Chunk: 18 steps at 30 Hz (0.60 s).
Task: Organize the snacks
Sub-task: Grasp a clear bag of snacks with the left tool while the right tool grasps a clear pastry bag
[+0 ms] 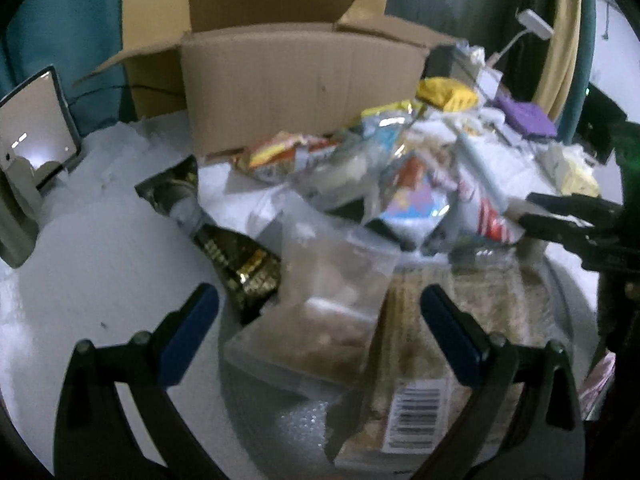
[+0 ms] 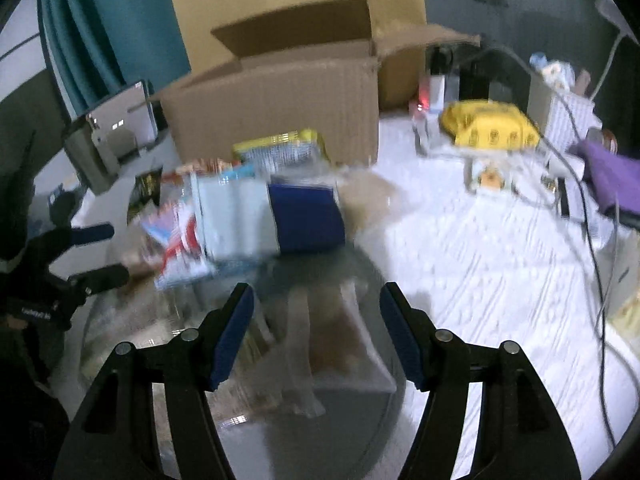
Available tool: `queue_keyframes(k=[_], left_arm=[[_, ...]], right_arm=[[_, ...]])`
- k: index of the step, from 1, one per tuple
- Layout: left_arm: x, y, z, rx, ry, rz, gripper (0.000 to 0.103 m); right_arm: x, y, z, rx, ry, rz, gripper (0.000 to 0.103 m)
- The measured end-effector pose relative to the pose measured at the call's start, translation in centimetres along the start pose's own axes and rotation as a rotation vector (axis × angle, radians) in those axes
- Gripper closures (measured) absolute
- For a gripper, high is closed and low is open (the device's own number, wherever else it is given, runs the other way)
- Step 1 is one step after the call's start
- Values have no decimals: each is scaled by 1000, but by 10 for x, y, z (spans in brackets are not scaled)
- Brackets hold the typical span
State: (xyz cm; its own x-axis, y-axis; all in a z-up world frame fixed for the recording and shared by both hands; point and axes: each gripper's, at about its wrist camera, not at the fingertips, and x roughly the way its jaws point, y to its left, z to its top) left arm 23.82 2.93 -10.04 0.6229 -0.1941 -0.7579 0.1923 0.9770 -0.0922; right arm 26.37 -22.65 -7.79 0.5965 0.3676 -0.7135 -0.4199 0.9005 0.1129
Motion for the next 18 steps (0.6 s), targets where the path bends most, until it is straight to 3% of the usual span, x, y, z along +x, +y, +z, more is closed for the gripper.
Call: queue_keyframes(k=[1, 4, 6, 8, 13, 18], left_arm=[[2, -1, -1, 5, 4, 3, 2], [6, -1, -3, 9, 12, 3, 16], [6, 0, -3, 8, 10, 7, 28], [6, -2, -2, 17, 11, 14, 49], [2, -5, -3, 16, -3, 18, 58], [-11, -3, 1, -7, -38, 7, 59]], right_arm=[[3, -1, -5, 2, 14, -1, 34], [7, -3, -13, 6, 40, -1, 34], [6, -3, -16, 8, 40, 4, 36], [5, -3, -17, -3, 40, 10, 37], [2, -6, -17, -10, 28, 24, 46], [-7, -3, -11, -45, 7, 14, 50]])
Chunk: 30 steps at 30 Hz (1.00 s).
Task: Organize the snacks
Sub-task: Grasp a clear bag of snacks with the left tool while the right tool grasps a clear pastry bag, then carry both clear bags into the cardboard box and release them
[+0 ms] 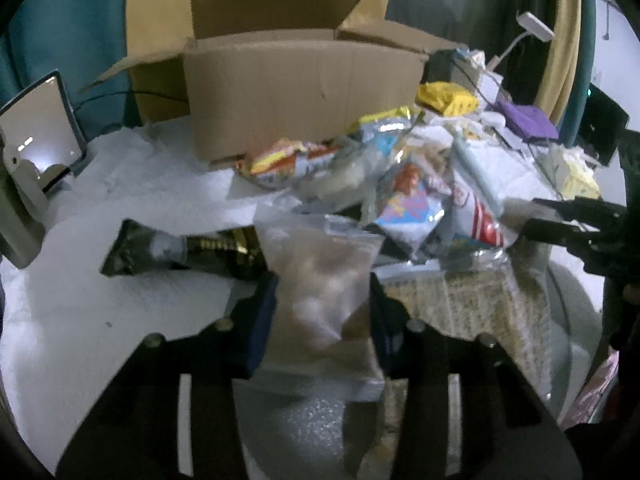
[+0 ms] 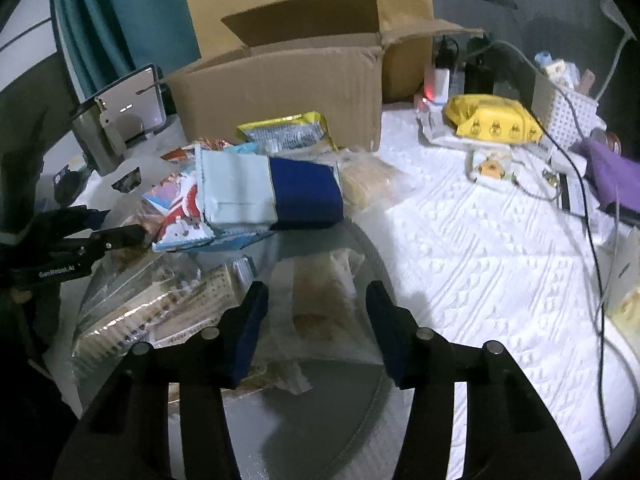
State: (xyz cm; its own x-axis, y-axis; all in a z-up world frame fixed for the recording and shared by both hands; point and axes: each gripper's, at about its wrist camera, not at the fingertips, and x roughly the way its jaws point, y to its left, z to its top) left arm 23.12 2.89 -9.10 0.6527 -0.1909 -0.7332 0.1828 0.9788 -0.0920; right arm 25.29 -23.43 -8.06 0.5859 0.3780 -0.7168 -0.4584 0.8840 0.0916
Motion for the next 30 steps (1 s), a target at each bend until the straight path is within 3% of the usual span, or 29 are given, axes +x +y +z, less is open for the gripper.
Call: queue_keyframes(k=[5, 6, 14, 17, 19, 23, 27, 30], left_arm=[[-16, 2, 6, -4, -37, -13, 59], [-19, 2, 7, -4, -44, -15, 59], [-38, 1, 15, 0, -91, -25, 59], [-42, 1, 16, 4, -97, -29, 59], [-43, 1, 16, 5, -101, -30, 59], [-47, 0, 19, 8, -114, -30, 59], [-50, 2, 24, 4, -129, -24, 59], [-52, 5, 31, -2, -145, -23, 59]], right_arm=[[-13, -1, 11, -8, -35, -7, 53], [-16, 0, 13, -11, -41, -6, 64], [-19, -7, 16, -7, -24, -24, 64], [-12, -8, 7, 9, 15, -21, 57], [-2, -7, -1, 11, 68, -38, 42], [18, -11, -15, 23, 134, -45, 39], [15, -12, -16, 23, 104, -34, 56], [10, -12, -11, 8, 76, -32, 57]])
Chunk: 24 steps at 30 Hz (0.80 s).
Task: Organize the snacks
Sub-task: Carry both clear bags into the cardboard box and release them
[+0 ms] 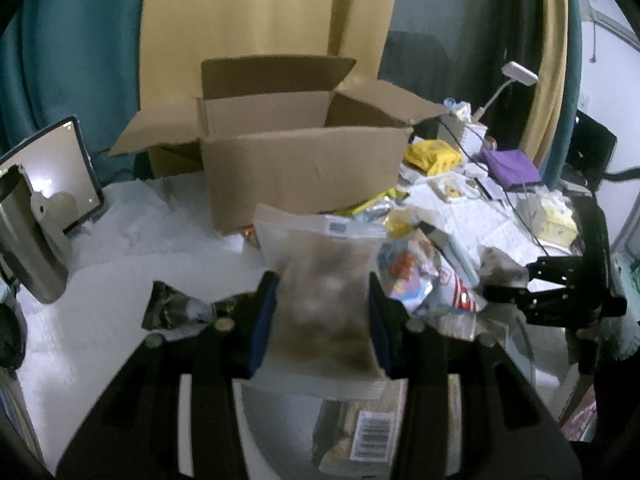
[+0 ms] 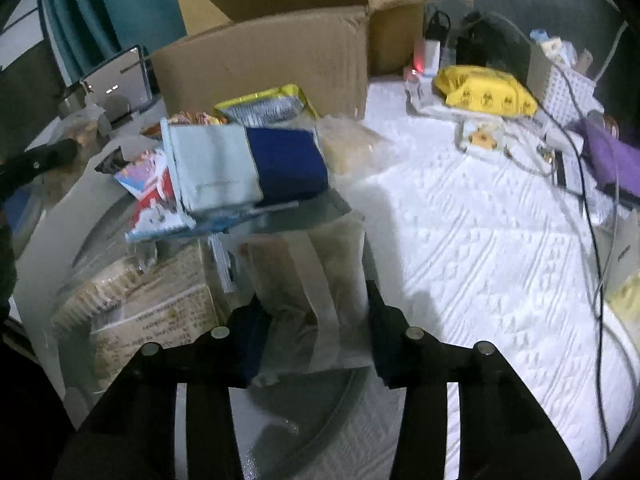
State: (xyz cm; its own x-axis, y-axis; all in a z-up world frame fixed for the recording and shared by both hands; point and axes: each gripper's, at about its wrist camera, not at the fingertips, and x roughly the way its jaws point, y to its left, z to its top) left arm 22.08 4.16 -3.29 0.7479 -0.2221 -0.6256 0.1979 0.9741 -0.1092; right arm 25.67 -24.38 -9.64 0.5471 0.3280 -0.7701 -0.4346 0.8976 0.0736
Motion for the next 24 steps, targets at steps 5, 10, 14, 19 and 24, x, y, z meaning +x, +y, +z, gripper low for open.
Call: queue_keyframes(k=[5, 10, 14, 19, 24], left_arm=[[0, 4, 14, 5, -29, 4, 59], [5, 8, 33, 17, -59, 11, 59], [12, 12, 52, 25, -88, 12, 59], [25, 17, 77, 35, -117, 23, 59], [39, 27, 100, 32, -139, 31, 59]], right_arm=[[-14, -4, 20, 2, -60, -6, 57], [-27, -4, 49, -16, -133, 0, 57], [-31, -1, 82, -45, -194, 2, 57], [-31, 8, 127, -91, -271, 13, 57], [-25, 18, 168, -132, -320, 22, 57]])
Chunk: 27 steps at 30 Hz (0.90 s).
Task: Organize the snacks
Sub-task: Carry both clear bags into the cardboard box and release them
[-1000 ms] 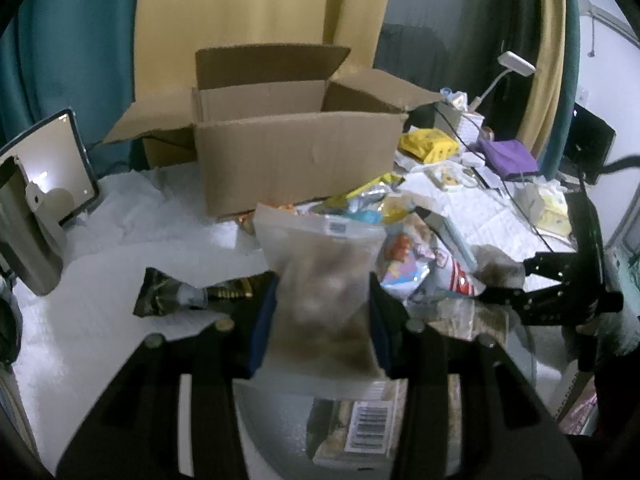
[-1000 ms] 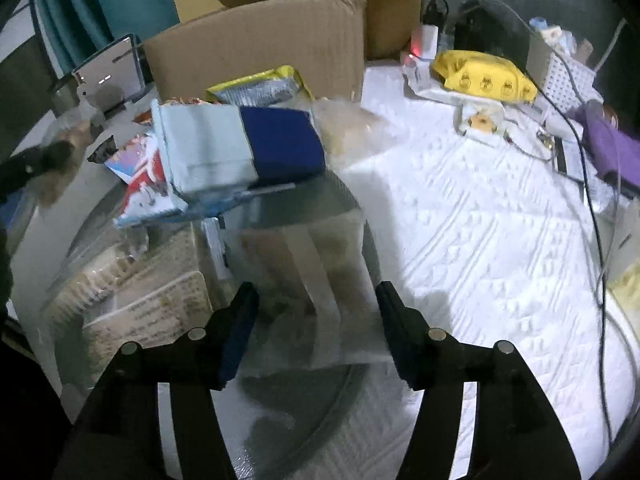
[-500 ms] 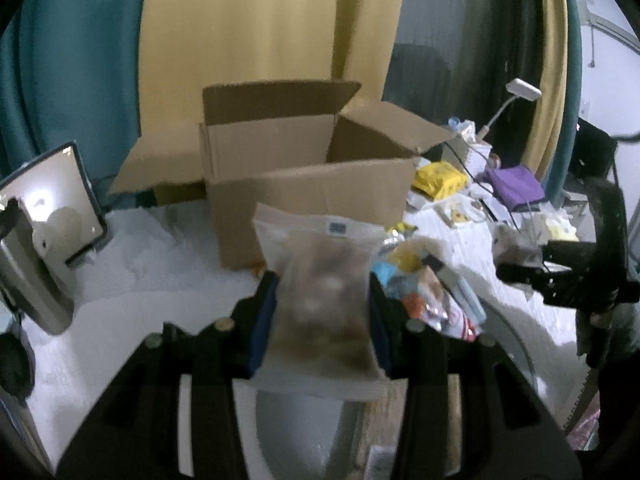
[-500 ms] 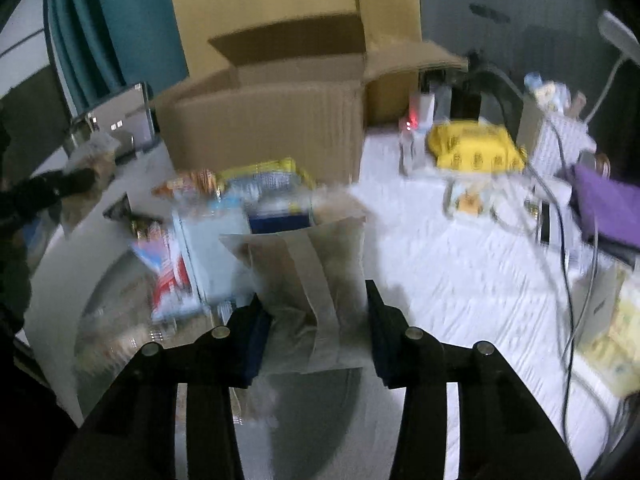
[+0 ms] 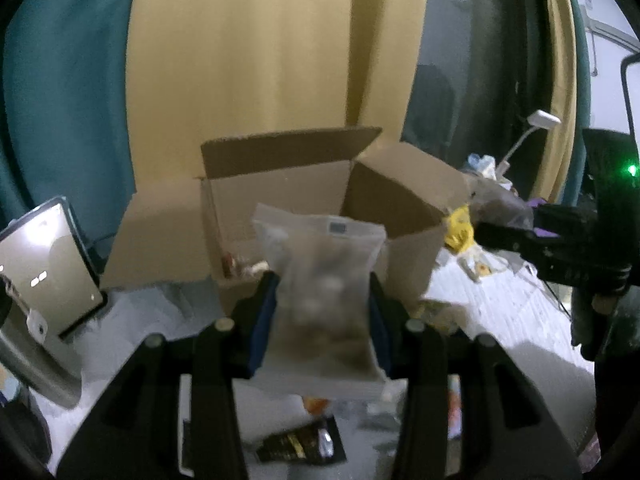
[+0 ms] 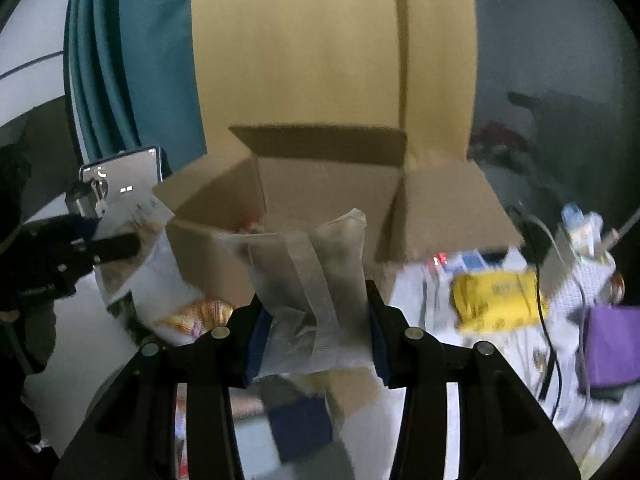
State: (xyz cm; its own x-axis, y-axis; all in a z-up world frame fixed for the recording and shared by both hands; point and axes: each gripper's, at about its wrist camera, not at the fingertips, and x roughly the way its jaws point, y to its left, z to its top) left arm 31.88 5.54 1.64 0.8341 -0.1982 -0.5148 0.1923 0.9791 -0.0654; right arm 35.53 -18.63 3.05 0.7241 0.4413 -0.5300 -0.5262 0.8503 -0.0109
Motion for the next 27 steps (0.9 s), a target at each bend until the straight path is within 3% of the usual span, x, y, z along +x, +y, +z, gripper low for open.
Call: queue_keyframes(k=[7, 22, 24, 25, 26, 27], left_arm=[[33, 20, 25, -12, -8, 19, 59], [102, 54, 52, -87, 45, 29, 58], [106, 58, 53, -104, 56, 22, 55], [105, 59, 53, -115, 49, 24, 52], [104, 60, 54, -123, 44, 29, 37], [102, 60, 54, -131, 37, 29, 28]], right_arm=[[37, 6, 36, -29, -18, 10, 57], [109, 4, 73, -15, -1, -1, 57], [114, 1, 78, 6, -15, -10, 55], [117, 0, 80, 13, -17, -16, 49], [118, 0, 83, 16, -21, -21, 44], [118, -1, 84, 17, -25, -24, 31]])
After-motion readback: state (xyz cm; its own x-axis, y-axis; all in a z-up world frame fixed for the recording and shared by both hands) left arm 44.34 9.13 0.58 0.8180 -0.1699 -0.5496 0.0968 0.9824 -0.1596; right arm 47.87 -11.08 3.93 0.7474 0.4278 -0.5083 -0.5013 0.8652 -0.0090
